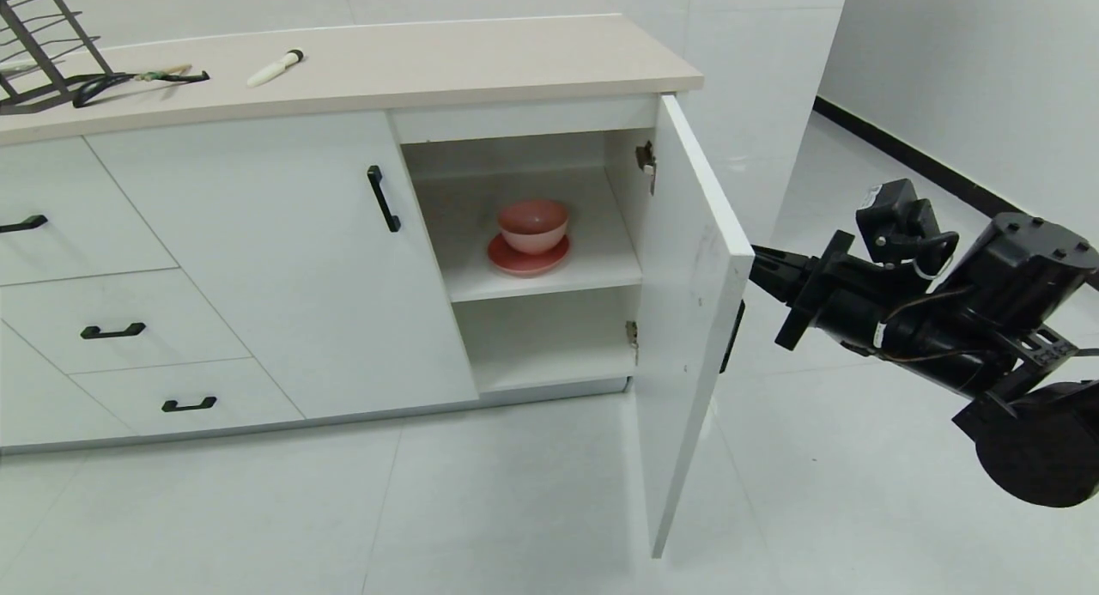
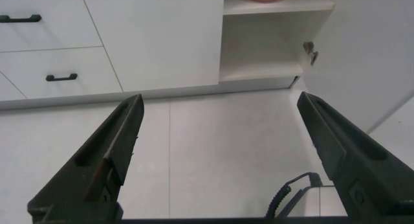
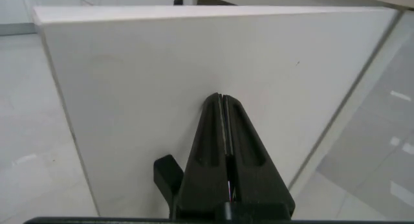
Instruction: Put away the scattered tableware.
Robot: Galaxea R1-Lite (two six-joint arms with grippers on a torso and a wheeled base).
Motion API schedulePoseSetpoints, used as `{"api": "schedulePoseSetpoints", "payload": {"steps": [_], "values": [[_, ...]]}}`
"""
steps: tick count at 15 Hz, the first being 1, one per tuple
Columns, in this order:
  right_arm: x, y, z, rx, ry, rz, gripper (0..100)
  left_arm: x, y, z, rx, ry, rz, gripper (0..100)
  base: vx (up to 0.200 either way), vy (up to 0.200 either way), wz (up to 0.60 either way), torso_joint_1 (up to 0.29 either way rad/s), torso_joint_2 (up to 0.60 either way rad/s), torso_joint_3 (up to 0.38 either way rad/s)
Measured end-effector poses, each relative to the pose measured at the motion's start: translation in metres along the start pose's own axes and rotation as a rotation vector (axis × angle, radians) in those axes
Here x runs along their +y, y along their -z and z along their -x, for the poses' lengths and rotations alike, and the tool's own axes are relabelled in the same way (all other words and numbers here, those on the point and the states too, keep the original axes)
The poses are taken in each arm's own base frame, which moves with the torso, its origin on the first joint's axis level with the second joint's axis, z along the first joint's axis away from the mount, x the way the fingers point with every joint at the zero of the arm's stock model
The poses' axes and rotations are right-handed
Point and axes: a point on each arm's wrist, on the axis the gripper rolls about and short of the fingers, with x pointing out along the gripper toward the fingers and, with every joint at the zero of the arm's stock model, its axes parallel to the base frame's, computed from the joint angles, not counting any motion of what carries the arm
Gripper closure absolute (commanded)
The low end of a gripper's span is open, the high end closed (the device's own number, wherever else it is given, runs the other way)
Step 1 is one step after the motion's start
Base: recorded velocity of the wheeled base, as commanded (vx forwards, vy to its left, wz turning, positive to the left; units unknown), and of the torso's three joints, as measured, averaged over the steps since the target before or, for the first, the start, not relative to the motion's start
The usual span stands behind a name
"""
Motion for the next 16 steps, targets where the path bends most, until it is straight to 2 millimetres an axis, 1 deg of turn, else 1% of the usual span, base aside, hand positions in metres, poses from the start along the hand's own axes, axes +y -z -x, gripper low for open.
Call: {"api": "schedulePoseSetpoints", "payload": {"steps": [5, 8, 12, 16], "values": [[0.009, 0.008, -0.022, -0.019, -0.045, -0.013, 100, 0.000, 0.000, 0.000, 0.000, 0.000, 0.000, 0, 0.000, 0.000, 0.00, 0.000, 0.00, 0.000], [0.023, 0.010, -0.040, -0.046, -0.097, -0.024, 100, 0.000, 0.000, 0.000, 0.000, 0.000, 0.000, 0, 0.000, 0.000, 0.00, 0.000, 0.00, 0.000], [0.037, 0.019, -0.061, -0.061, -0.147, -0.040, 100, 0.000, 0.000, 0.000, 0.000, 0.000, 0.000, 0, 0.000, 0.000, 0.00, 0.000, 0.00, 0.000], [0.041, 0.021, -0.086, -0.114, -0.166, -0.029, 100, 0.000, 0.000, 0.000, 0.000, 0.000, 0.001, 0, 0.000, 0.000, 0.00, 0.000, 0.00, 0.000]]}}
